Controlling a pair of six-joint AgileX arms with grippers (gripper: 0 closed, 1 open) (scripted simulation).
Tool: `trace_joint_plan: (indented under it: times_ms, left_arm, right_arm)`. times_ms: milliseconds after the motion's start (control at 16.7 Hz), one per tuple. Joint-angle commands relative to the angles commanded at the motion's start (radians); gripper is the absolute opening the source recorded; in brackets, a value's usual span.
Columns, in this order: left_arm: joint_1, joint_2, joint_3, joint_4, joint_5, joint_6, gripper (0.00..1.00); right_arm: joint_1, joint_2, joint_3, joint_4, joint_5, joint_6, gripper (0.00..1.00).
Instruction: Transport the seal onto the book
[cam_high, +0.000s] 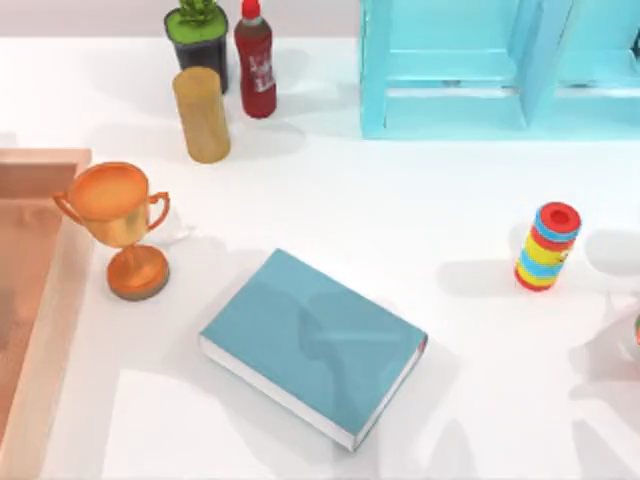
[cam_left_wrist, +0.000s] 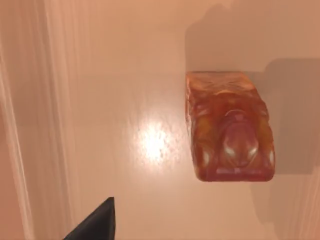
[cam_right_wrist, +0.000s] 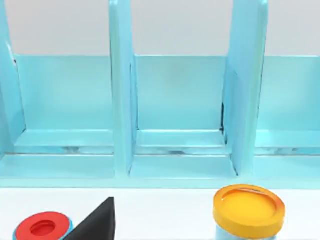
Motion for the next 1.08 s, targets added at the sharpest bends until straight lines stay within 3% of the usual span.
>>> trace_joint_plan:
  times_ms: [360,840,1080]
  left_arm:
    - [-0.004,0.002,-0.017,0.018,0.0,-0.002,1.0]
    - [0.002,0.095,-0.245,0.345,0.0,0.003,1.0]
    - [0.002,0.106,-0.268,0.374,0.001,0.004,1.0]
  right_arm:
    - [0.0,0.0,0.0,0.0,0.0,0.0,1.0]
    - [0.0,0.0,0.0,0.0,0.0,0.0,1.0]
    - [0.0,0.0,0.0,0.0,0.0,0.0,1.0]
